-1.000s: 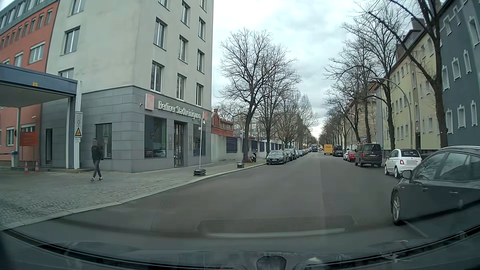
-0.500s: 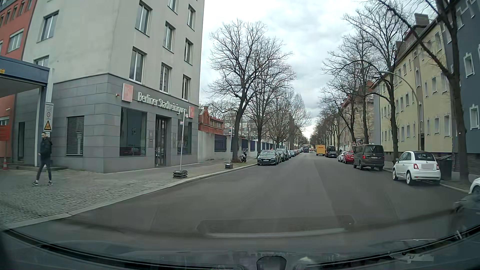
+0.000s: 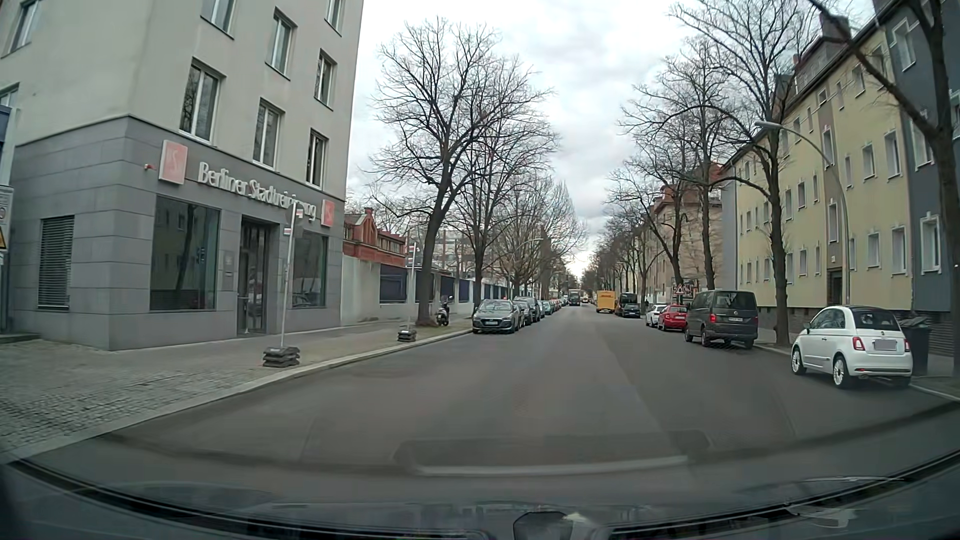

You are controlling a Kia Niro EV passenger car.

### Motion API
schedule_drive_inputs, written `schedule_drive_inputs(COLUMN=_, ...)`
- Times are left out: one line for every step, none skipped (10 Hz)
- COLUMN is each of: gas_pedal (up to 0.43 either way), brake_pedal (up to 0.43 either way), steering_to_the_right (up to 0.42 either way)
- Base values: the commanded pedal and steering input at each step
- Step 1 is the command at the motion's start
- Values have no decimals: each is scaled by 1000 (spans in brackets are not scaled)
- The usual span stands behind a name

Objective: Follow the waypoints while adhering to traffic rules and regulations

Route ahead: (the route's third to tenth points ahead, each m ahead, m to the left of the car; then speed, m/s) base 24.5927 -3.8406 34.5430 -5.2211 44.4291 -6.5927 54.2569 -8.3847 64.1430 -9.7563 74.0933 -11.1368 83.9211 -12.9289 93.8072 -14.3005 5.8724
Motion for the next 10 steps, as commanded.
schedule_drive_inputs(gas_pedal=157, brake_pedal=12, steering_to_the_right=114)
schedule_drive_inputs(gas_pedal=157, brake_pedal=12, steering_to_the_right=114)
schedule_drive_inputs(gas_pedal=157, brake_pedal=12, steering_to_the_right=115)
schedule_drive_inputs(gas_pedal=157, brake_pedal=18, steering_to_the_right=115)
schedule_drive_inputs(gas_pedal=157, brake_pedal=18, steering_to_the_right=112)
schedule_drive_inputs(gas_pedal=157, brake_pedal=12, steering_to_the_right=106)
schedule_drive_inputs(gas_pedal=150, brake_pedal=12, steering_to_the_right=101)
schedule_drive_inputs(gas_pedal=87, brake_pedal=18, steering_to_the_right=95)
schedule_drive_inputs(gas_pedal=47, brake_pedal=12, steering_to_the_right=89)
schedule_drive_inputs(gas_pedal=47, brake_pedal=18, steering_to_the_right=82)
